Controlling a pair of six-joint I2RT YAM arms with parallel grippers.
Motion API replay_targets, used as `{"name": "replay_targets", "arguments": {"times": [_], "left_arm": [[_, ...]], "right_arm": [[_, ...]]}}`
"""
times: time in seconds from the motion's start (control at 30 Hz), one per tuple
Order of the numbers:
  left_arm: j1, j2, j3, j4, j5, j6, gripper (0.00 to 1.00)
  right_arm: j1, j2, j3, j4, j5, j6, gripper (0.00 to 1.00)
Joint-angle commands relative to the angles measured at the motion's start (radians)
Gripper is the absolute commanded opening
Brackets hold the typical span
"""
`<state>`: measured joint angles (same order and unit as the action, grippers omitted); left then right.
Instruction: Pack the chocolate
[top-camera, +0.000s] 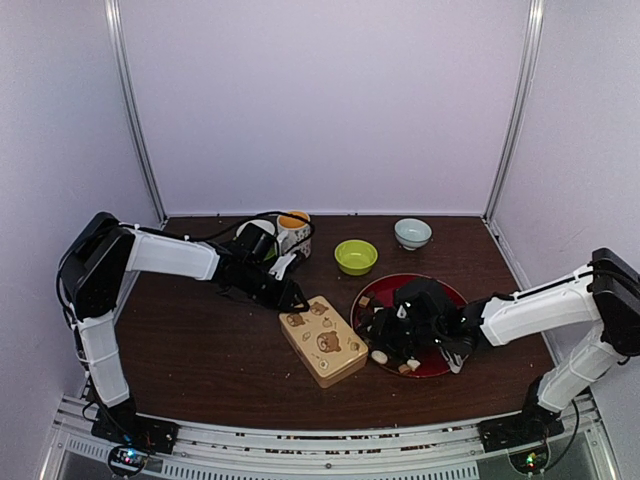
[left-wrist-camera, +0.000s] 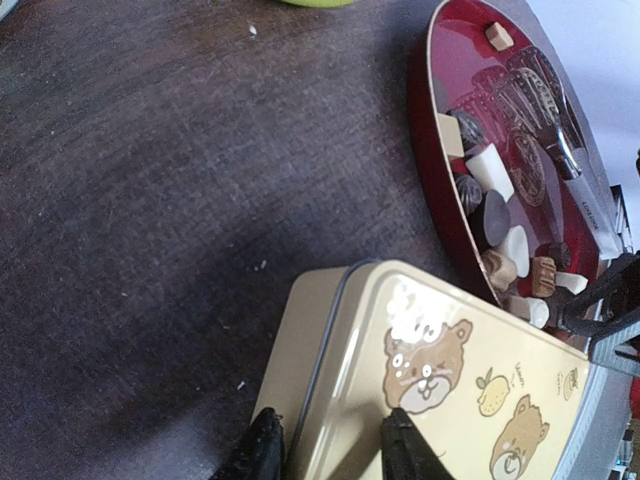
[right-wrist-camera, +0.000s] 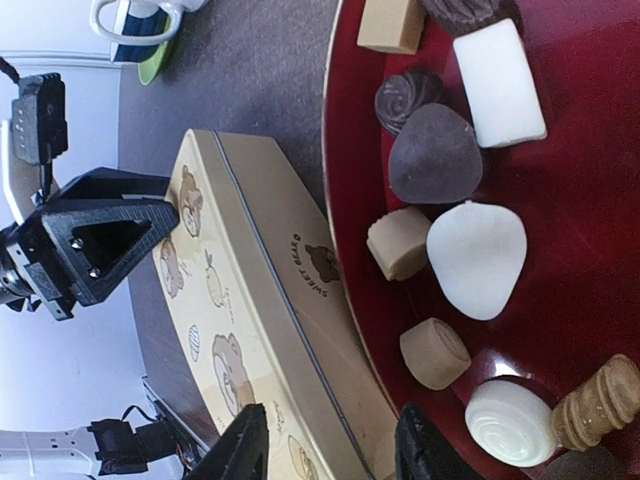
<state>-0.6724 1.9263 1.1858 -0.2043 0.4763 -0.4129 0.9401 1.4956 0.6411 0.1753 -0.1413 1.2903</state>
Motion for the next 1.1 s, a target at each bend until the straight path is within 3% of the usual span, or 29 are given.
{"name": "replay_targets", "arguments": {"times": [0.0,0.27,0.83,0.93,1.07], "left_arm": [[-0.028,0.043,-0.009,-0.081,0.007,0.017,0.34],[-0.029,0.039,-0.012,-0.087,-0.003,0.020,0.34],[-0.029,0.037,-0.024,-0.088,-0.010,0.026,0.34],[-0.029,0.037,-0.027,-0.083,-0.010,0.022,0.34],[-0.029,0.037,-0.031,-0.078,-0.013,0.020,0.34]], "right_arm": [[0.003,0.032,0.018,0.013,-0.075,-0.037,0.45],[0.026,0.004,-0.043,0.051,-0.103,-0.012,0.38],[0.044,0.082,-0.165,0.242,-0.152,0.083,0.14],[0.043,0.097,-0.172,0.270,-0.168,0.086,0.14],[0.044,0.058,-0.141,0.178,-0.151,0.036,0.24]]}}
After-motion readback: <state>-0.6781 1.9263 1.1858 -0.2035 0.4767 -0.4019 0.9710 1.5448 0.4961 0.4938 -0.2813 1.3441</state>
